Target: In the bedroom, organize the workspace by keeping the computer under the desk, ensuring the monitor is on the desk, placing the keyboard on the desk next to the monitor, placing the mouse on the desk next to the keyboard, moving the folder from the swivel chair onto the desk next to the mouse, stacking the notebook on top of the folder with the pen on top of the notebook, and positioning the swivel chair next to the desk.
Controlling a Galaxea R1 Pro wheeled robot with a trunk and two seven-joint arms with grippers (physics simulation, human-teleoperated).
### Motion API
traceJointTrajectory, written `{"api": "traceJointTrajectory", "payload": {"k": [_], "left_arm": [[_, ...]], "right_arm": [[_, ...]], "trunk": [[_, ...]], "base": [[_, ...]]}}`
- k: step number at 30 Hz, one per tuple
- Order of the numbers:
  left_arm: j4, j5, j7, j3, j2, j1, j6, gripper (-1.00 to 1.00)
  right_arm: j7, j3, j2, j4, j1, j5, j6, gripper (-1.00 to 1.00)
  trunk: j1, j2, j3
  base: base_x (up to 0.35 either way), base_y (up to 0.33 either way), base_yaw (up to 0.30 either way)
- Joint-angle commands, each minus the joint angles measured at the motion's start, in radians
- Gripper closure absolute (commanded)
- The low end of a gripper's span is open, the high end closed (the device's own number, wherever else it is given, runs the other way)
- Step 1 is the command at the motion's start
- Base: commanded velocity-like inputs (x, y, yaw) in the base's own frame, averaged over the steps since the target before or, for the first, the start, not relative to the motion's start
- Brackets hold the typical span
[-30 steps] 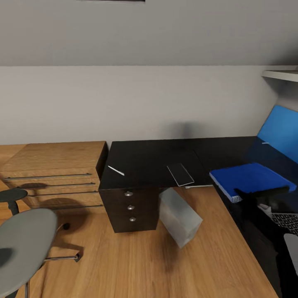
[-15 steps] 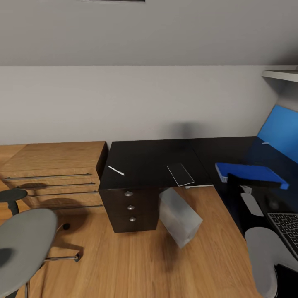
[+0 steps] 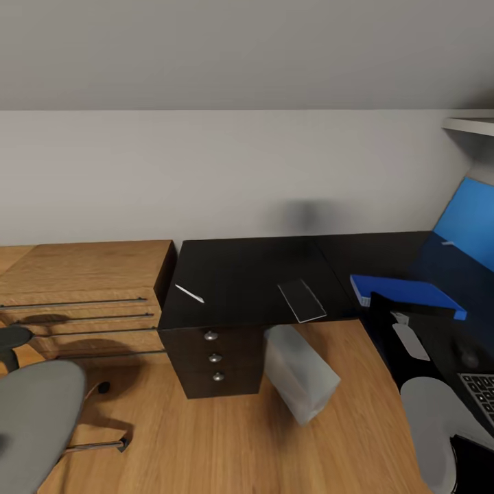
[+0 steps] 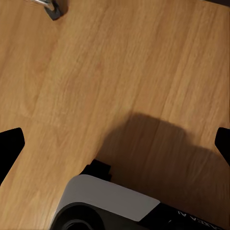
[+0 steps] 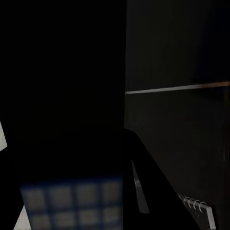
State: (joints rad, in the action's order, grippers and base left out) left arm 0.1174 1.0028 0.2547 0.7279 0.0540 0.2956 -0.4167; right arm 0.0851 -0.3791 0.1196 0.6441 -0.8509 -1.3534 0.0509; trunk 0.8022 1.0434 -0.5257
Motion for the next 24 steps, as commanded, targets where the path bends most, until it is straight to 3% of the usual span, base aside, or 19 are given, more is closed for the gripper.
{"api": "traceJointTrajectory", "payload": {"k": [1,12,24], "left_arm": [[0.001,0.003,0.008,0.009,0.0,0.0,-0.002,-1.0],[0.001,0.001,0.006,0.01,0.001,0.0,-0.002,-1.0],[-0.004,0.0,0.007,0.01,0.001,0.0,-0.002,-1.0]], "right_arm": [[0.005,-0.003,0.001,0.002,0.0,-0.005,0.006,1.0],[0.007,-0.009,0.003,-0.01,0.0,-0.004,0.0,1.0],[0.006,-0.027,0.003,-0.032,0.001,-0.001,-0.039,1.0]], "trunk": [[0.001,0.001,-0.001],[0.001,0.001,-0.001],[0.001,0.001,-0.001]], "base": [[0.166,0.0,0.0],[0.168,-0.062,0.0],[0.159,-0.249,0.0]]}}
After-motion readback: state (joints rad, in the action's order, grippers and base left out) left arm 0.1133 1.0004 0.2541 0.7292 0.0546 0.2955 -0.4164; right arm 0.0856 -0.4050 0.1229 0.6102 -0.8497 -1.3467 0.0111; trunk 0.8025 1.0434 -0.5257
